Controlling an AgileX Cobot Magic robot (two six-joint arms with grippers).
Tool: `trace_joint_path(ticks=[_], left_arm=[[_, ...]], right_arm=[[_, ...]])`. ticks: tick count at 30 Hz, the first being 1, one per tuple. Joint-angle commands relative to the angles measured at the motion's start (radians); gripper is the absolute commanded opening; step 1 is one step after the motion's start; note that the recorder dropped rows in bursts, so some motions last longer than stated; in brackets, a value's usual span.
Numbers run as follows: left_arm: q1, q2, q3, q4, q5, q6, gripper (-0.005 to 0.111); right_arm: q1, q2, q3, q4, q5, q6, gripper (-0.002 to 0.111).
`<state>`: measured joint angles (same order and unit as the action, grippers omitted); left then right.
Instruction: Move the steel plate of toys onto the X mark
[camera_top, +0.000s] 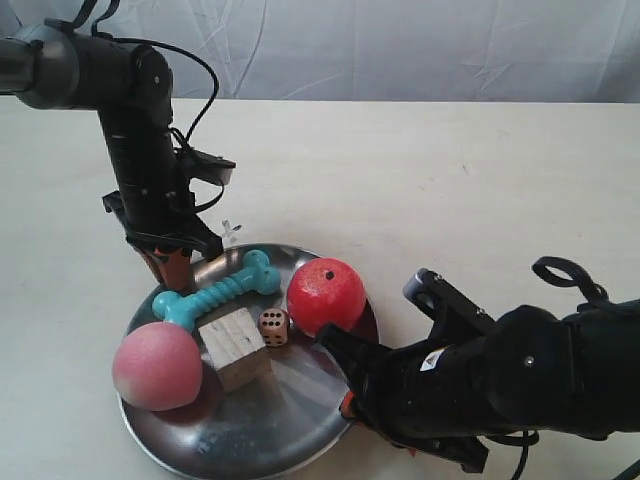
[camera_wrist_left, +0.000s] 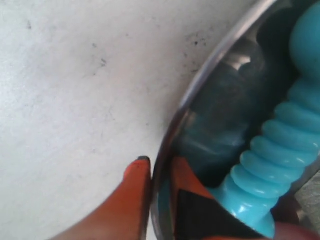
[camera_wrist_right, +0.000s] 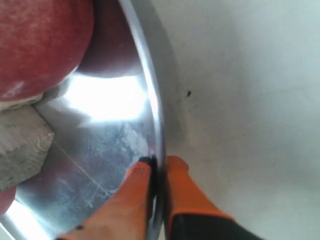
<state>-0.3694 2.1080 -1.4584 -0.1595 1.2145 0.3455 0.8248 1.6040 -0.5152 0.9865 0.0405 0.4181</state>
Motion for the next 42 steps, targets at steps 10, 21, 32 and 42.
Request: trace_joint_path(ticks=[10,21,32,42], left_arm=[[-0.011,-0.04,-0.01,-0.018,0.007,-0.038,0.0],[-0.011,-0.062,-0.01,0.02,0.007,-0.058,0.0],[-0.011,-0.062,-0.01,0.039,0.007,-0.058,0.0],[-0.011,-0.062,-0.01,0.044,0.007,-0.056,0.0]], right_arm=[[0.001,-0.016,-0.009,-0.028,-0.012,-0.025,-0.001],[0.001,-0.016,-0.048,-0.079,-0.021,-0.025,-0.001],[0.001,-0.011,-0.048,-0.076,-0.066,-0.025,-0.001],[0.001,0.008,-0.05,-0.062,-0.079,-0.023,-0.001]])
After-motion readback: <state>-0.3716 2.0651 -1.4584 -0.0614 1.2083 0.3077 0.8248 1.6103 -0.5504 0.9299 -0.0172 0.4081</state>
